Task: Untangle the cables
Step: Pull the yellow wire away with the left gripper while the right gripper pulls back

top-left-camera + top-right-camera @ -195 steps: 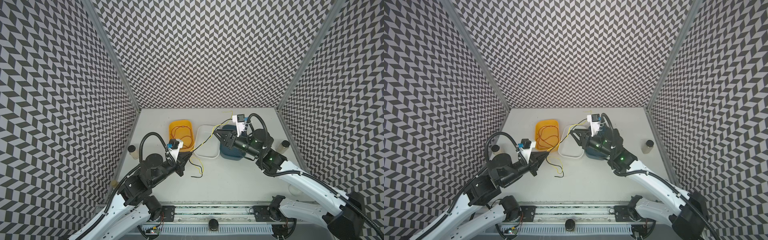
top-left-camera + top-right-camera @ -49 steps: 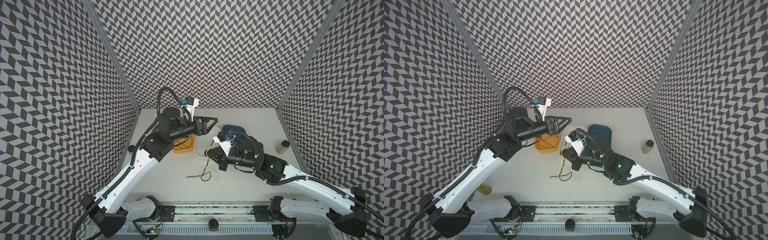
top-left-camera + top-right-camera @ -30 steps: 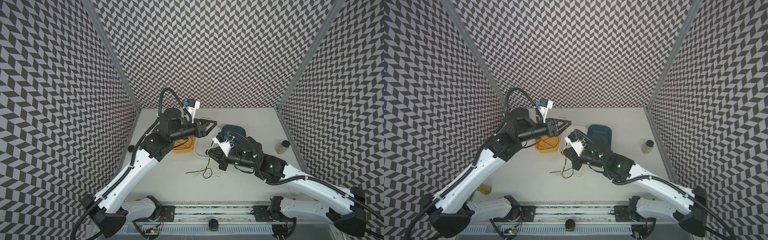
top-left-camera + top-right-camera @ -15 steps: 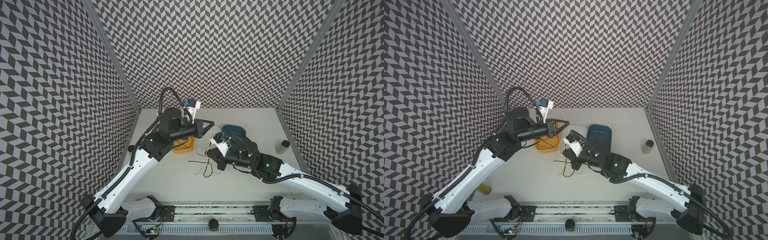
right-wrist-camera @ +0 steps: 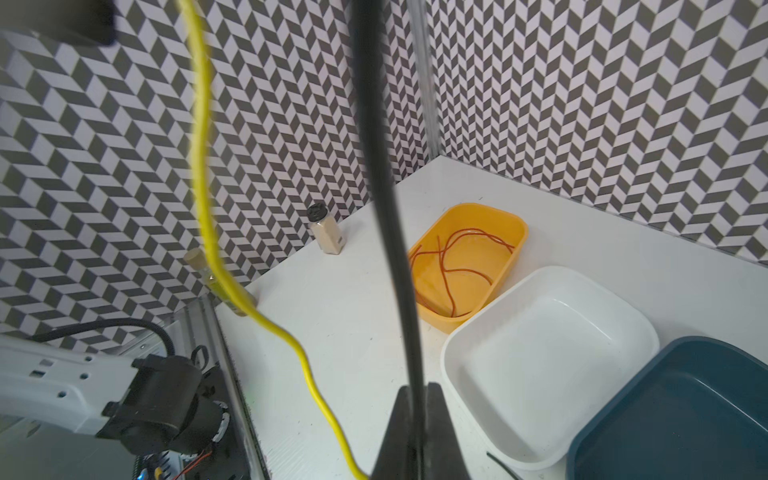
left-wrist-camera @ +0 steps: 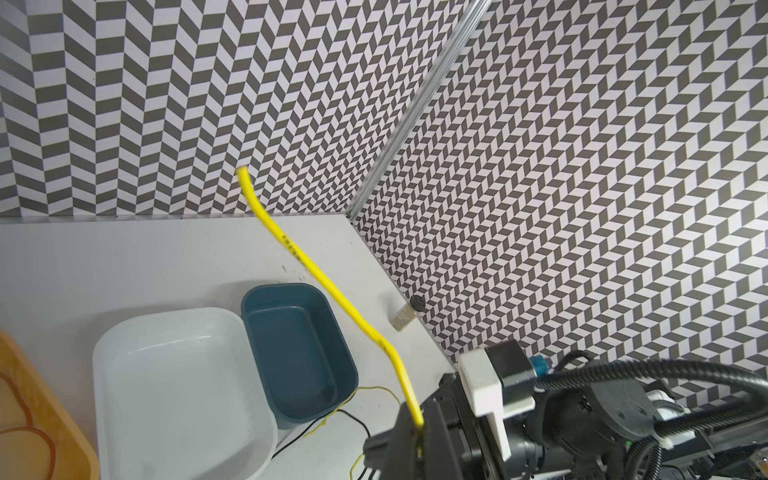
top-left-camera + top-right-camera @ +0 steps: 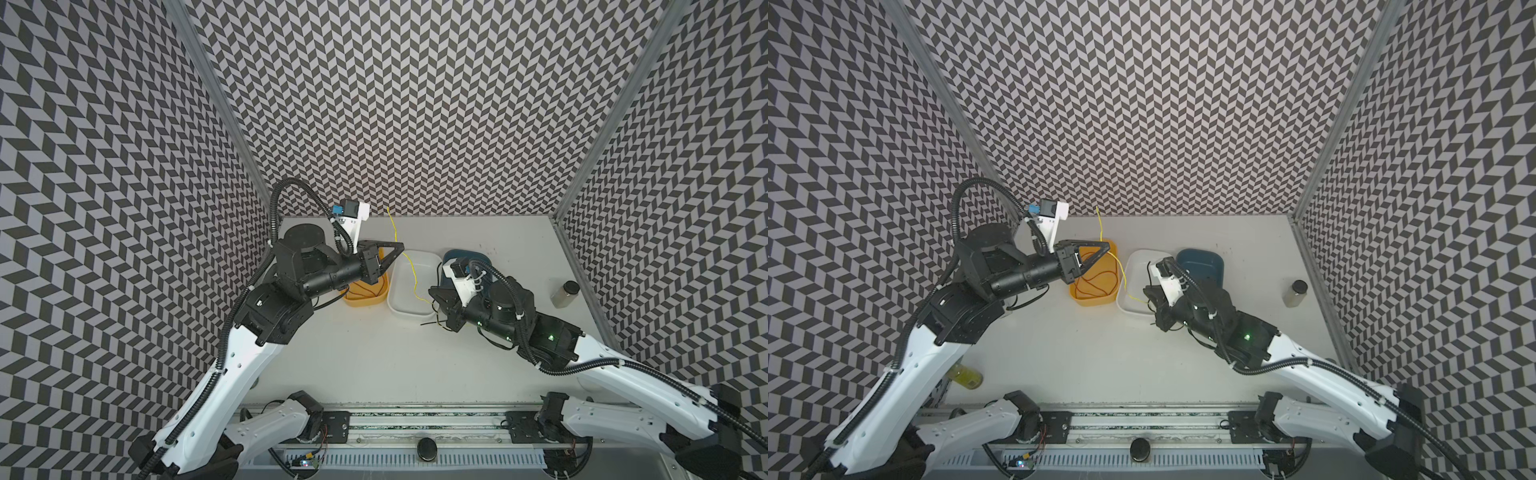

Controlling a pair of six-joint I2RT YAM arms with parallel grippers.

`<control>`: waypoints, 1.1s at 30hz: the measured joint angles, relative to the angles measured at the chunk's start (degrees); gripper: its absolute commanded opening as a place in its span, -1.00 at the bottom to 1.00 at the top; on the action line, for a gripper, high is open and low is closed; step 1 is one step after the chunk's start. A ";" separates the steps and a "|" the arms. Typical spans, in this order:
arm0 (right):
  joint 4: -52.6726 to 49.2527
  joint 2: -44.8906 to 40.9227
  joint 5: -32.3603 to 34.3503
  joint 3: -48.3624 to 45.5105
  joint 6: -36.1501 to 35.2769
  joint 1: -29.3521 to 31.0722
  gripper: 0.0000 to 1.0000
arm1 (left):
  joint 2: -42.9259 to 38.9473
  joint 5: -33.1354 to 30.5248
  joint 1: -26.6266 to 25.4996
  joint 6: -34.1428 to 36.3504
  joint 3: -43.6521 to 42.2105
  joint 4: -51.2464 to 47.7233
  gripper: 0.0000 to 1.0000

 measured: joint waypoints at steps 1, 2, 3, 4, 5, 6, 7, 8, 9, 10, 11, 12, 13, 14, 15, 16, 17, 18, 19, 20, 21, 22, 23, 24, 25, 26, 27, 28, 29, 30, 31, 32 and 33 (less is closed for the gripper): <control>0.09 0.00 0.44 -0.07 0.33 -0.39 -1.00 | -0.46 -0.02 0.04 0.00 0.00 -0.35 -1.00; 0.13 0.00 0.81 -0.17 0.52 -0.74 -1.00 | -0.83 -0.07 0.07 0.04 0.00 -0.70 -1.00; 0.11 0.00 1.18 -0.28 0.90 -1.09 -1.00 | -1.25 -0.17 0.07 0.11 0.02 -1.33 -1.00; -0.07 0.00 1.49 -0.35 1.20 -1.60 -1.00 | -1.62 -0.46 0.07 0.15 0.11 -2.10 -1.00; -0.07 0.00 1.75 -0.48 1.46 -2.12 -1.00 | -1.95 -0.70 0.11 0.31 0.35 -2.75 -1.00; -0.07 -0.02 1.84 -0.63 1.90 -2.69 -1.00 | -2.27 -0.98 0.17 0.37 0.70 -3.41 -1.00; -0.04 -0.04 1.88 -0.83 2.27 -3.23 -1.00 | -2.64 -1.16 0.24 0.52 1.18 -4.07 -1.00; -0.04 -0.11 1.92 -1.03 2.49 -3.61 -1.00 | -2.93 -1.25 0.31 0.76 1.90 -5.05 -1.00; -0.07 -0.33 2.08 -1.27 2.69 -3.82 -1.00 | -3.17 -1.38 0.31 1.14 2.78 -6.05 -1.00; -0.24 -0.70 2.29 -1.44 2.82 -3.96 -1.00 | -3.37 -1.64 0.31 1.57 4.00 -7.21 -1.00; -0.31 -1.18 2.56 -1.57 2.97 -4.11 -1.00 | -3.58 -1.99 0.31 2.01 4.98 -8.28 -1.00; -0.55 -1.90 2.97 -1.62 3.13 -4.39 -1.00 | -3.98 -2.51 0.33 2.47 6.08 -9.55 -1.00; -0.83 -2.73 3.82 -1.62 3.30 -4.76 -1.00 | -4.50 -3.10 0.33 3.17 6.95 -10.75 -1.00; -1.07 -3.67 4.70 -1.62 3.41 -5.27 -1.00 | -5.07 -3.69 0.33 3.76 7.74 -12.00 -1.00; -1.55 -4.83 5.79 -1.62 3.48 -6.10 -1.00 | -5.86 -4.50 0.37 4.68 8.68 -13.57 -1.00; -2.12 -5.92 6.95 -1.62 3.67 -7.10 -1.00 | -6.58 -5.29 0.37 5.46 9.73 -15.17 -1.00; -2.54 -6.82 7.87 -1.60 3.93 -8.24 -1.00 | -7.34 -6.03 0.37 6.36 10.67 -16.50 -1.00; -2.95 -7.74 8.55 -1.57 4.20 -9.66 -1.00 | -8.26 -6.95 0.33 7.39 11.69 -18.03 -1.00; -3.65 -8.59 9.25 -1.55 4.46 -11.28 -1.00 | -9.29 -8.09 0.07 8.37 12.48 -19.39 -1.00; -4.26 -9.27 9.86 -1.55 4.79 -12.81 -1.00 | -10.21 -9.18 -0.24 9.27 13.03 -20.50 -1.00; -5.01 -9.84 10.38 -1.53 5.05 -14.49 -1.00 | -11.37 -10.82 -0.68 10.32 13.55 -21.90 -1.00; -5.53 -10.23 10.67 -1.53 5.29 -15.74 -1.00 | -12.31 -12.33 -1.05 11.19 13.84 -22.97 -1.00; -6.49 -10.54 11.39 -1.53 5.44 -17.22 -1.00 | -13.33 -14.73 -1.51 12.35 13.97 -24.06 -1.00; -7.56 -10.75 11.63 -1.53 5.88 -18.82 -1.00 | -14.16 -17.00 -1.99 13.29 14.23 -25.22 -1.00; -8.28 -10.78 11.89 -1.51 6.14 -20.04 -1.00 | -15.13 -19.23 -2.64 14.19 14.45 -26.29 -1.00; -9.01 -10.75 11.80 -1.51 6.51 -21.33 -1.00 | -16.15 -21.97 -3.48 15.32 14.67 -27.41 -1.00; -9.57 -10.75 11.72 -1.49 6.93 -22.38 -1.00 | -17.05 -24.85 -4.48 16.48 14.80 -28.50 -1.00; -9.84 -10.73 11.58 -1.46 7.39 -23.21 -1.00 | -17.66 -27.10 -5.38 17.33 14.80 -29.29 -1.00; -9.94 -10.71 11.43 -1.38 7.85 -23.93 -1.00 | -18.12 -29.42 -6.51 18.27 14.80 -30.16 -1.00; -9.97 -10.67 11.08 -1.29 8.37 -24.74 -1.00 | -18.45 -31.74 -7.82 19.23 14.80 -30.95 -1.00; -9.99 -10.64 10.49 -1.22 8.92 -25.57 -1.00 | -18.78 -33.42 -9.05 20.00 14.82 -31.41 -1.00; -9.99 -10.64 10.01 -1.22 9.42 -26.34 -1.00 | -18.95 -35.10 -10.47 20.74 14.84 -31.76 -1.00; -10.01 -10.64 9.49 -1.22 9.88 -27.04 -1.00 | -18.93 -36.98 -12.00 21.57 14.91 -32.09 -1.00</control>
